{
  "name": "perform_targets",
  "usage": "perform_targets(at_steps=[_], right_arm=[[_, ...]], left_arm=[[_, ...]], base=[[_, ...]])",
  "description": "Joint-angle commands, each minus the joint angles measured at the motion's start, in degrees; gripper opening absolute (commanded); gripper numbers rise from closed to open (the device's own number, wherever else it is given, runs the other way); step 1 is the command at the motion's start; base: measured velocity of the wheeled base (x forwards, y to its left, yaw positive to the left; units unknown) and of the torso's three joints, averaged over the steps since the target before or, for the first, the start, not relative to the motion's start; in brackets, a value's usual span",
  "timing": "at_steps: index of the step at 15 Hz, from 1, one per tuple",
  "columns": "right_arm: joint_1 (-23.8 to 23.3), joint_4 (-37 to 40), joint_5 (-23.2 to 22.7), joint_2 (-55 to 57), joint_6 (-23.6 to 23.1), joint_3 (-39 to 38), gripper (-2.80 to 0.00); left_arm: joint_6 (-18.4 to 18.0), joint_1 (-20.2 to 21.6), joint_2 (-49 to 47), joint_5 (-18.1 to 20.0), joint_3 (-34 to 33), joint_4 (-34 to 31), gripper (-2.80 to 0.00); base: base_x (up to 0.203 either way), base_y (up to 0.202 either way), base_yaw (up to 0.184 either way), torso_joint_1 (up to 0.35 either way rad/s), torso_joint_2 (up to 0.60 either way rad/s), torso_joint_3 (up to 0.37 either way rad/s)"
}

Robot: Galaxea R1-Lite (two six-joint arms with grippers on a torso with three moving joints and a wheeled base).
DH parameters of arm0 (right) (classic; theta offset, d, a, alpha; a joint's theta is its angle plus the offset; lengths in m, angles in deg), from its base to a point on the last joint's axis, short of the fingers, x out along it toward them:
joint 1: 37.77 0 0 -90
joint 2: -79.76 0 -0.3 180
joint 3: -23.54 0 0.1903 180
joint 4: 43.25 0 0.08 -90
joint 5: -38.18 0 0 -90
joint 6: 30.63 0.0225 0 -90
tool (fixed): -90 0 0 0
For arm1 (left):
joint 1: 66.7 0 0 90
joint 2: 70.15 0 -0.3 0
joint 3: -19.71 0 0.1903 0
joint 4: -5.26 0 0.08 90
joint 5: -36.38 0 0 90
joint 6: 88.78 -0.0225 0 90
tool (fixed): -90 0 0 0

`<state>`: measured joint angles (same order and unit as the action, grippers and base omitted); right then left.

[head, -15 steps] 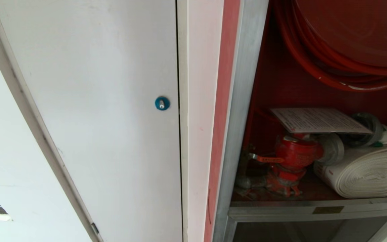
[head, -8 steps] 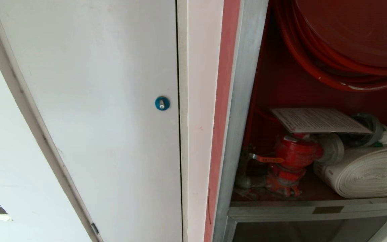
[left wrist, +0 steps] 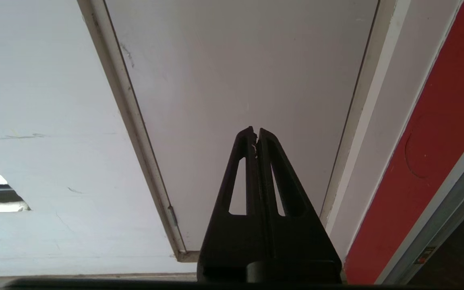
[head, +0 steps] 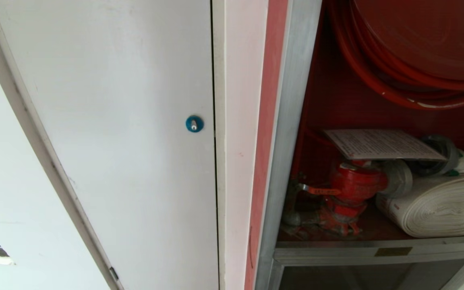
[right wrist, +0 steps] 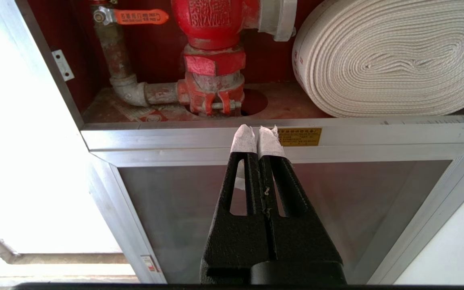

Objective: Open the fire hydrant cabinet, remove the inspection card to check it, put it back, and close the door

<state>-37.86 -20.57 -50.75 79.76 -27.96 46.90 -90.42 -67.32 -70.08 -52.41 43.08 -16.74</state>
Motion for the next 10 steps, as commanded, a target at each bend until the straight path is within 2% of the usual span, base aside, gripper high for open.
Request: perform_targets(at_steps=[1, 10], right_arm=[[0.0, 0.0, 0.1, 0.0, 0.1, -0.2, -2.80], [0.0, 0.0, 0.1, 0.0, 0.2, -0.2, -2.80]], left_arm=[[0.1, 0.0, -0.1, -0.1, -0.7, 0.0, -2.80], [0.2, 0.0, -0.1, -0.2, -0.7, 0.0, -2.80]], base=[[0.000, 0.000, 0.000, 0.000, 0.00, 0.000], [0.000, 0.000, 0.000, 0.000, 0.00, 0.000]])
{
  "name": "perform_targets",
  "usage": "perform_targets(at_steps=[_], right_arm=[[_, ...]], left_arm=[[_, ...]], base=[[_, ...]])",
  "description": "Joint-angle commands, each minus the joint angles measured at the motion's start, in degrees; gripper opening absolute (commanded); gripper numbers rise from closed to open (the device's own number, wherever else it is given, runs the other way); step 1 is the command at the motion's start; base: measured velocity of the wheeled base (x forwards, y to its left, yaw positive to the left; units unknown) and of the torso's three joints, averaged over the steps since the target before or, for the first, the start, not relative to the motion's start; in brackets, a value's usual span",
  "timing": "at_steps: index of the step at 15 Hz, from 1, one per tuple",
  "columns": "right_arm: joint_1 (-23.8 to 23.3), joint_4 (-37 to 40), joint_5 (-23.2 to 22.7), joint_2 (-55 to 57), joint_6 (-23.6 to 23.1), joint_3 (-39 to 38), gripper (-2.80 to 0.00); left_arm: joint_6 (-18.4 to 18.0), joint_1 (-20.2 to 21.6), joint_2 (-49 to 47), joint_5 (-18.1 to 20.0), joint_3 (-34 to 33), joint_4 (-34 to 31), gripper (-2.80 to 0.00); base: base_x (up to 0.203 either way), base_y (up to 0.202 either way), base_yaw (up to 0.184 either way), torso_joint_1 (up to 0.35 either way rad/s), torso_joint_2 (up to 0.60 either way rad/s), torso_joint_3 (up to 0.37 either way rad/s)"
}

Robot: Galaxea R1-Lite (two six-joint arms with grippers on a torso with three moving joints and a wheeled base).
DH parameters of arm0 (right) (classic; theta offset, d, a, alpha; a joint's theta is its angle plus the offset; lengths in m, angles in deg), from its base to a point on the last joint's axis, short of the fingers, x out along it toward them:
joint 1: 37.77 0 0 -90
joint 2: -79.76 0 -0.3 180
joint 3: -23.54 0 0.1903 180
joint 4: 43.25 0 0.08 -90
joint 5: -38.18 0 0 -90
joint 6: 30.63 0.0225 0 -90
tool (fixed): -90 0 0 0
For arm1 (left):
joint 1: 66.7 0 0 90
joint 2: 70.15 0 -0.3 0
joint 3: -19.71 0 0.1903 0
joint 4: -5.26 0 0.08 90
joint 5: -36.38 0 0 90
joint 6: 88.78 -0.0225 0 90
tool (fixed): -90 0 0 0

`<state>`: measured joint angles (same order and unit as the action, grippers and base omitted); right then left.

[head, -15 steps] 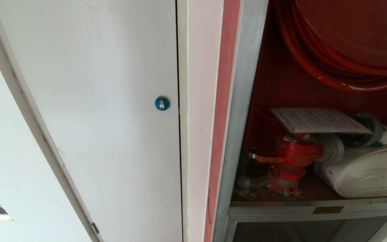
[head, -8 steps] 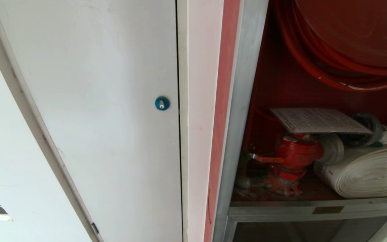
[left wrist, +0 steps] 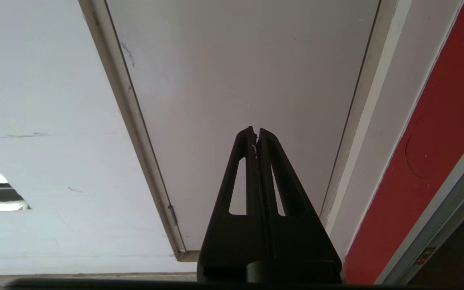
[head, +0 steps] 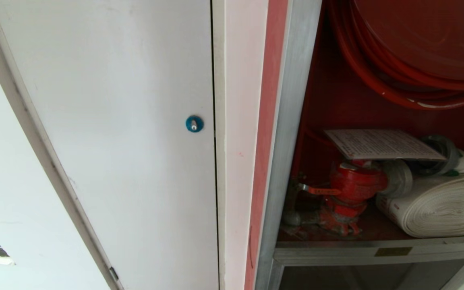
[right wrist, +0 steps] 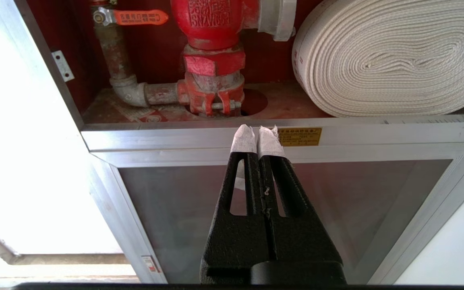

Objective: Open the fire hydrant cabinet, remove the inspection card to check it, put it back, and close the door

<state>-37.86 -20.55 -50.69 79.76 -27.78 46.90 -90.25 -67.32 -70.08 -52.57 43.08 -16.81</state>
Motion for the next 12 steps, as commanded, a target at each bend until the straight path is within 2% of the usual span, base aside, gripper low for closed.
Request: perform_targets(at_steps=[1, 8, 12], right_arm=[[0.0, 0.0, 0.0, 0.0, 0.0, -0.2, -2.80], [0.0, 0.0, 0.0, 0.0, 0.0, -0.2, -2.80], [0.0, 0.0, 0.0, 0.0, 0.0, -0.2, -2.80]], left_arm=[[0.0, 0.0, -0.1, 0.0, -0.8, 0.0, -2.80], [0.0, 0.0, -0.1, 0.0, -0.7, 0.0, -2.80], [0.0, 0.0, -0.1, 0.0, -0.8, 0.0, -2.80]], base=[[0.000, 0.000, 0.000, 0.000, 0.00, 0.000], [-0.009, 0.000, 0.000, 0.002, 0.00, 0.000], [-0.188, 0.000, 0.001, -0.001, 0.00, 0.003]])
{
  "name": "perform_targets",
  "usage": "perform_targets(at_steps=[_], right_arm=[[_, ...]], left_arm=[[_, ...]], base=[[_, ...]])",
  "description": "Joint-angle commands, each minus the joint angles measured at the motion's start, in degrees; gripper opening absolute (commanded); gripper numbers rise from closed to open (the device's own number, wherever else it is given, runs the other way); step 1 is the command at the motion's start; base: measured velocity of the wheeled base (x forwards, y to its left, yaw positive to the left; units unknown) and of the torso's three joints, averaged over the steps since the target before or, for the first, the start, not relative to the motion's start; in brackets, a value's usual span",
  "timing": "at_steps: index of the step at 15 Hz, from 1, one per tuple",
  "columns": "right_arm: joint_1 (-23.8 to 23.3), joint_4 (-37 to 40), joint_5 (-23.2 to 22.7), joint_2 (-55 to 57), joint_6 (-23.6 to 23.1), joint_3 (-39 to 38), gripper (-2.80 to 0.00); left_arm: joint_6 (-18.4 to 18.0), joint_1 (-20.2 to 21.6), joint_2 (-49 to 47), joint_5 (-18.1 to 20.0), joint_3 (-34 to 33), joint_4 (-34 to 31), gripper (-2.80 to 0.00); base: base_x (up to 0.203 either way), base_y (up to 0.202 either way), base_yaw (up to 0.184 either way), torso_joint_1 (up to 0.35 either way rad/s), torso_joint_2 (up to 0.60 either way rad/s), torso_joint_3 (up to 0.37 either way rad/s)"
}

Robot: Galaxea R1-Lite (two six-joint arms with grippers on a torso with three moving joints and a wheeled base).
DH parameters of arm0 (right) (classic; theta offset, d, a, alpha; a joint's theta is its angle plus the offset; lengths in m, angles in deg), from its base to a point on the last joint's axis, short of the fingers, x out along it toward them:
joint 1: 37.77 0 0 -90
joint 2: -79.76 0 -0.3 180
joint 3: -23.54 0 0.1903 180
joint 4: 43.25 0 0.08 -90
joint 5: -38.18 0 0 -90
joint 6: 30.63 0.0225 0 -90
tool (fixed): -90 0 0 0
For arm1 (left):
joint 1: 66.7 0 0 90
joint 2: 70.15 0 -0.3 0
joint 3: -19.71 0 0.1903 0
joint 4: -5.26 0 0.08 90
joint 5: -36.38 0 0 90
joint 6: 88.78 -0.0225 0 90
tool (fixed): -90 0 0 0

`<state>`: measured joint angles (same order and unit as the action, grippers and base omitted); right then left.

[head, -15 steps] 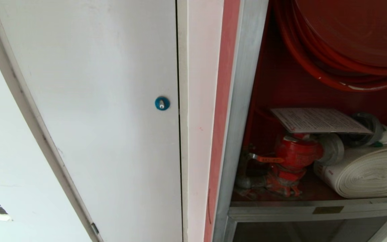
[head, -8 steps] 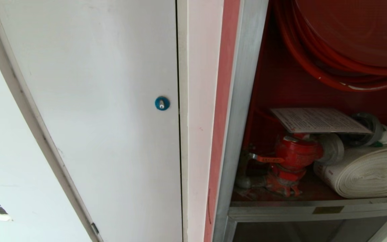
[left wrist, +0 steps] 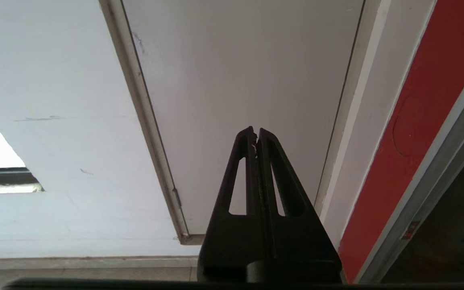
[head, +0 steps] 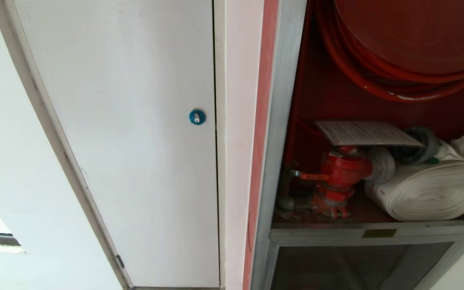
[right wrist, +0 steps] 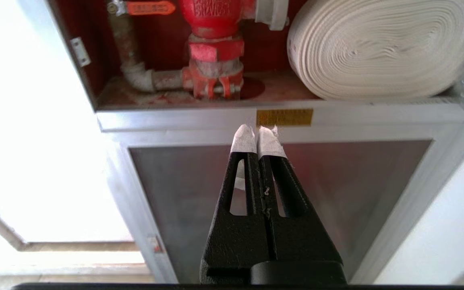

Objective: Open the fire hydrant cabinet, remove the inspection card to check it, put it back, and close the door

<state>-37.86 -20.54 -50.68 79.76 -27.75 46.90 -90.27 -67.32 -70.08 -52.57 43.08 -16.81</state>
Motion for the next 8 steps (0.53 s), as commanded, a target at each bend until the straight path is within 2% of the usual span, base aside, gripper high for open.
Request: perform_targets(at_steps=[1, 8], right_arm=[[0.0, 0.0, 0.0, 0.0, 0.0, -0.2, -2.80], [0.0, -0.1, 0.0, 0.0, -0.1, -0.2, -2.80]], left_arm=[[0.0, 0.0, -0.1, 0.0, -0.8, 0.0, -2.80], [0.0, 0.0, -0.1, 0.0, -0.8, 0.0, -2.80]], base=[[-0.201, 0.000, 0.003, 0.002, 0.01, 0.004], [-0.195, 0.000, 0.000, 0.002, 0.00, 0.001]])
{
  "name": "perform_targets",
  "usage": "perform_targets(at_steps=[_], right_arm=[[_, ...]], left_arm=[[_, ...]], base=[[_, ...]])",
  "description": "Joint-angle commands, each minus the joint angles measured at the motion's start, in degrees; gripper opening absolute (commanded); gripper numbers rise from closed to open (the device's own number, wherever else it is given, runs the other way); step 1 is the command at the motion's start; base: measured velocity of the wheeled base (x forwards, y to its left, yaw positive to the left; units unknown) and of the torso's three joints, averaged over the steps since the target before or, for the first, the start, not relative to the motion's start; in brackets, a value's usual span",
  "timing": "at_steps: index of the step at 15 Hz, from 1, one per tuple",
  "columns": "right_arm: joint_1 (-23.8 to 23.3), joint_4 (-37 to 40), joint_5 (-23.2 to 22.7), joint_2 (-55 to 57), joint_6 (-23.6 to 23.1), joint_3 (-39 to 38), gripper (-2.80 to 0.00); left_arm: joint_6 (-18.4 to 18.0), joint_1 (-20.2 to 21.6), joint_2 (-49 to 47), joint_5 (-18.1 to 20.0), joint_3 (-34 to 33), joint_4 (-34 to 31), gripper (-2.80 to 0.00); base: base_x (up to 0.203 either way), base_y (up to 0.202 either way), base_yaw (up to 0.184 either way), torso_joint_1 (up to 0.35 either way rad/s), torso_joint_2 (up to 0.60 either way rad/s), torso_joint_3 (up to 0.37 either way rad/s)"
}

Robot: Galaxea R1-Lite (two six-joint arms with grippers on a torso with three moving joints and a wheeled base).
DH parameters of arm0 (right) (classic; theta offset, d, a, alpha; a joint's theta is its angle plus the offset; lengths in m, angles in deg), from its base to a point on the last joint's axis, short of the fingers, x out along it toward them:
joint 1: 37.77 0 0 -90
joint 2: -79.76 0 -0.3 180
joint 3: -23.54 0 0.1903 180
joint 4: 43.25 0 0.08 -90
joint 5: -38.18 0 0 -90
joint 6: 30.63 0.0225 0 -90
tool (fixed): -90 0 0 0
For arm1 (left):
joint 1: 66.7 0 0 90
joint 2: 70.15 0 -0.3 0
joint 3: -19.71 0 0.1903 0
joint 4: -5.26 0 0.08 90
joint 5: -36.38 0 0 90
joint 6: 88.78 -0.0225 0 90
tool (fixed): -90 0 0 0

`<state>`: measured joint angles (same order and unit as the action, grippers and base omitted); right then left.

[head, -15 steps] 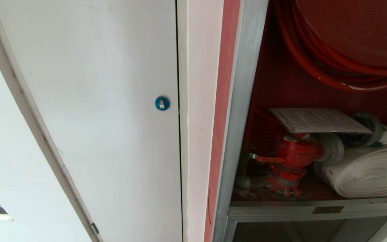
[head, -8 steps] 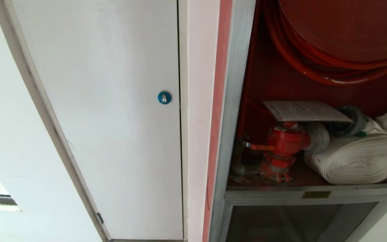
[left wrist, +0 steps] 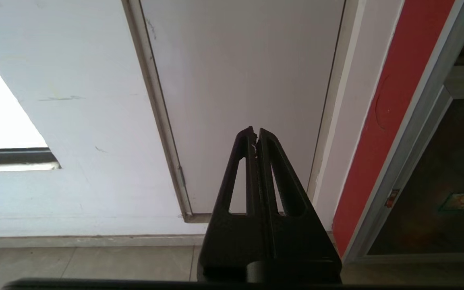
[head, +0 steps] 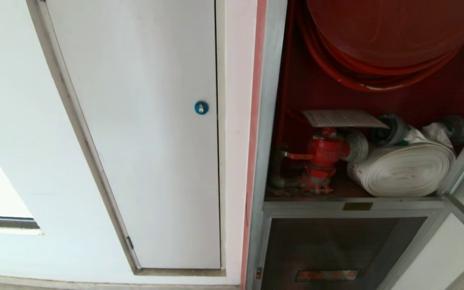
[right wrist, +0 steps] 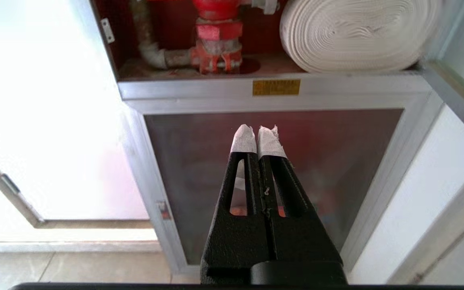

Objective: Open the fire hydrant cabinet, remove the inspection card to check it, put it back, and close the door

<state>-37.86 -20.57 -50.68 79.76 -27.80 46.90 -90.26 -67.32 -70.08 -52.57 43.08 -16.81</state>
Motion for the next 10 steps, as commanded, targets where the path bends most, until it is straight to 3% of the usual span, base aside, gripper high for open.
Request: perform_targets(at_steps=[1, 10], right_arm=[[0.0, -0.1, 0.0, 0.0, 0.0, -0.2, -2.80], [0.0, -0.1, 0.3, 0.0, 1.8, -0.2, -2.80]], left_arm=[[0.0, 0.0, -0.1, 0.0, -0.7, 0.0, -2.80], [0.5, 0.0, -0.1, -0.3, -0.8, 0.1, -2.80]], base=[[-0.196, 0.000, 0.002, 0.004, 0.00, 0.001], [-0.196, 0.000, 0.002, 0.003, 0.00, 0.002]])
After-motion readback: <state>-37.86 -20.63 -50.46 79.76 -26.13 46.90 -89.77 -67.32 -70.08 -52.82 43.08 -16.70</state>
